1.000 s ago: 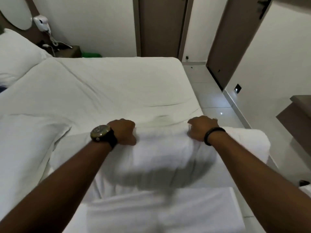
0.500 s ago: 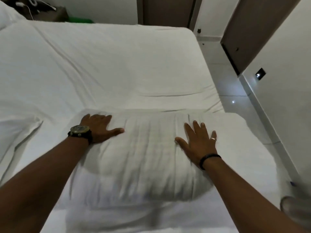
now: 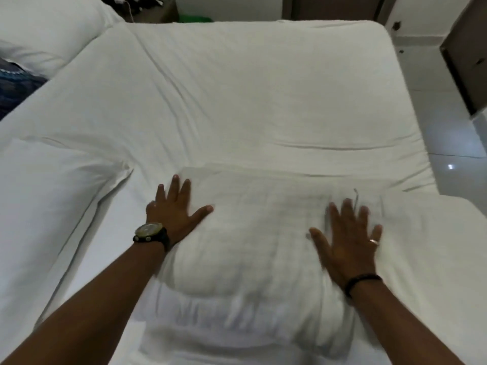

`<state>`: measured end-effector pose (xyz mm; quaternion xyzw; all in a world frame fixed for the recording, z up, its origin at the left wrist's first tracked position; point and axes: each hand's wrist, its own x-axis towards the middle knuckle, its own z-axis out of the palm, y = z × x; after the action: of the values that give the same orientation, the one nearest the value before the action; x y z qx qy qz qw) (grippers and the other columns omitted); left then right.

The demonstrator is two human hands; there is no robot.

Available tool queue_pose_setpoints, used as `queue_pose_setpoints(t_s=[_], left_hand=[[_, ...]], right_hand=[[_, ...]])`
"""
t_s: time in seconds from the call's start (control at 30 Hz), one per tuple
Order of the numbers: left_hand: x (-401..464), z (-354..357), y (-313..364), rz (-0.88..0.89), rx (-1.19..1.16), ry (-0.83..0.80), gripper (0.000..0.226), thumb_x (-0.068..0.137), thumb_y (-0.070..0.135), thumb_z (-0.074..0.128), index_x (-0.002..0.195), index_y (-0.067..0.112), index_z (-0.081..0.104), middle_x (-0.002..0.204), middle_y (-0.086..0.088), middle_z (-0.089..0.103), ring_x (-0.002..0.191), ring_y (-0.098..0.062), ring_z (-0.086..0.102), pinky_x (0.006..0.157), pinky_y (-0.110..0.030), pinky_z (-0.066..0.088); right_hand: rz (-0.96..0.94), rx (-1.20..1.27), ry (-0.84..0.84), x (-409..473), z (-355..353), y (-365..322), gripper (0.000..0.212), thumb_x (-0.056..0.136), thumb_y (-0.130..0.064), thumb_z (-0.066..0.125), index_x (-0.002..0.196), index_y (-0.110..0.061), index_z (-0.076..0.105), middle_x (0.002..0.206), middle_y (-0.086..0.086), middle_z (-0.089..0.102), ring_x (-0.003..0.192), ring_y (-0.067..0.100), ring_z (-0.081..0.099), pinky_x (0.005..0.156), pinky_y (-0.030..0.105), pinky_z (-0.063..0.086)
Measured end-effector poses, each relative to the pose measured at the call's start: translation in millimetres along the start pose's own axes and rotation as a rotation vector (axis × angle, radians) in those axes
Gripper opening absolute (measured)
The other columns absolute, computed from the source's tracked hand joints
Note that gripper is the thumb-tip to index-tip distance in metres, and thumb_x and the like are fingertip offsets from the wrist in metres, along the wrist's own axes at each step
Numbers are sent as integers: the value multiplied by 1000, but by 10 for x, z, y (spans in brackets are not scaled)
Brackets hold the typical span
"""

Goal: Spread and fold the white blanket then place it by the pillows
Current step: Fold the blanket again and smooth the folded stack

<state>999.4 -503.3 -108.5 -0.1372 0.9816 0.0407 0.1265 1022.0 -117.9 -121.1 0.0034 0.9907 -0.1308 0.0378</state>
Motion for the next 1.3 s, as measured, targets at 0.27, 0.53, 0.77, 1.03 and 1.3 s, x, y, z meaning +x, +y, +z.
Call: queue_pose_setpoints(t_s=[0.27, 0.53, 0.77, 1.03, 1.3], left_hand=[[-789, -37, -134, -415, -231, 268, 93, 62, 102, 23, 108, 26, 50, 96, 2, 66, 83, -28, 66, 63, -35, 45], [-722, 388, -725, -340, -434, 91, 72, 80, 88, 23, 79, 20, 47, 79, -9, 63, 79, -36, 62, 75, -44, 52], [-1597, 723, -1088, -329, -785, 308, 57, 86, 75, 32, 88, 28, 64, 76, 14, 69, 78, -9, 66, 74, -28, 52], [-1740, 750, -1018, -414, -879, 150, 71, 79, 84, 41, 77, 16, 61, 74, 0, 68, 78, -28, 66, 67, -36, 51], [-1597, 194, 516, 72, -330, 555, 71, 85, 51, 53, 147, 18, 40, 159, -17, 31, 147, -35, 27, 110, -44, 29]], right_hand=[[-725, 183, -284, 440, 286, -2348, 68, 89, -71, 12, 151, -42, 11, 164, -8, 4, 150, 17, -6, 115, 61, -6], [-149, -190, -491, 1389, 758, -1867, 82, 86, -77, 5, 154, -32, 12, 163, 2, 14, 148, 31, 13, 117, 56, 8], [-602, 63, -185, 574, 568, -2316, 80, 83, -82, 13, 150, -39, 19, 162, -3, 17, 149, 22, 10, 111, 61, 1], [-156, -157, -335, 1217, 361, -1801, 79, 90, -72, 16, 149, -22, 30, 158, 8, 25, 148, 26, 11, 116, 60, 5], [-69, -142, -141, -783, -117, 7, 79, 91, -72, 26, 148, -20, 38, 159, 8, 24, 149, 27, 16, 119, 53, 5]])
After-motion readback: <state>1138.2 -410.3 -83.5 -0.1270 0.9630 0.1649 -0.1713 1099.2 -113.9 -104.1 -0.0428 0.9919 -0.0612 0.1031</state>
